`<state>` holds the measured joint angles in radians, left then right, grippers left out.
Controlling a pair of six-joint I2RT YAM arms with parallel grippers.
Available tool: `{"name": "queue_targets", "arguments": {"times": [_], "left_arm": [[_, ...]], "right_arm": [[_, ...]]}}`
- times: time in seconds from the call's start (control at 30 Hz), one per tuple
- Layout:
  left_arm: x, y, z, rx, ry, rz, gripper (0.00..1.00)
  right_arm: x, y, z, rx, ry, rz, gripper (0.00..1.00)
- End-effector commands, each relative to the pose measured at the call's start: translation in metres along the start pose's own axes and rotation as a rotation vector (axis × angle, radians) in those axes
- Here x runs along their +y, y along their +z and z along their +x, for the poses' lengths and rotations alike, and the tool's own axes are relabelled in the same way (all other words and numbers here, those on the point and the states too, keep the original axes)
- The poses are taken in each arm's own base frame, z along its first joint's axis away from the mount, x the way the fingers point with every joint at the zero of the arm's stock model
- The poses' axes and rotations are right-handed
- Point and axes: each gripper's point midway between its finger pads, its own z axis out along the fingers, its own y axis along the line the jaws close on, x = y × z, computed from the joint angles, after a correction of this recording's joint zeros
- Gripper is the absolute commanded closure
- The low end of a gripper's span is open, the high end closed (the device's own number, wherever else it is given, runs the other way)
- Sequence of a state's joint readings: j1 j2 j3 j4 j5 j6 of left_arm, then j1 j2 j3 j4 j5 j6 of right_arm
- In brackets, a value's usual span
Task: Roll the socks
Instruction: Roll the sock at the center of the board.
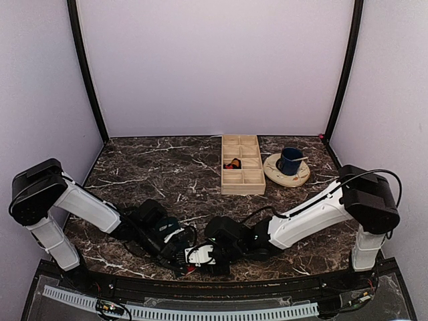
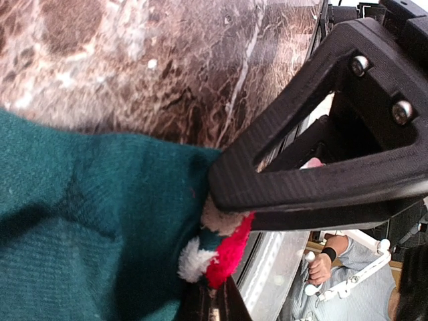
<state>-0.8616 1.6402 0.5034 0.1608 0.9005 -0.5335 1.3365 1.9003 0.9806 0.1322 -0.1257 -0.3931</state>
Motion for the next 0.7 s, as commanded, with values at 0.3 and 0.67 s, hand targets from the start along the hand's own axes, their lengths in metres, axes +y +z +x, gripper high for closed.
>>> {"name": "queue_targets", "arguments": {"times": [0.3, 0.67], "left_arm": [[0.002, 0.000, 0.000, 0.013, -0.025, 0.019, 1.00], [0.010, -0.012, -0.009, -0.034, -0.042, -0.081, 0.93]], "right_arm": [[0.008, 0.017, 0.010, 0.049, -0.058, -0.032, 0.80], [0.007, 0.022, 0.031, 0.134, 0.043, -0.104, 0.94]]}}
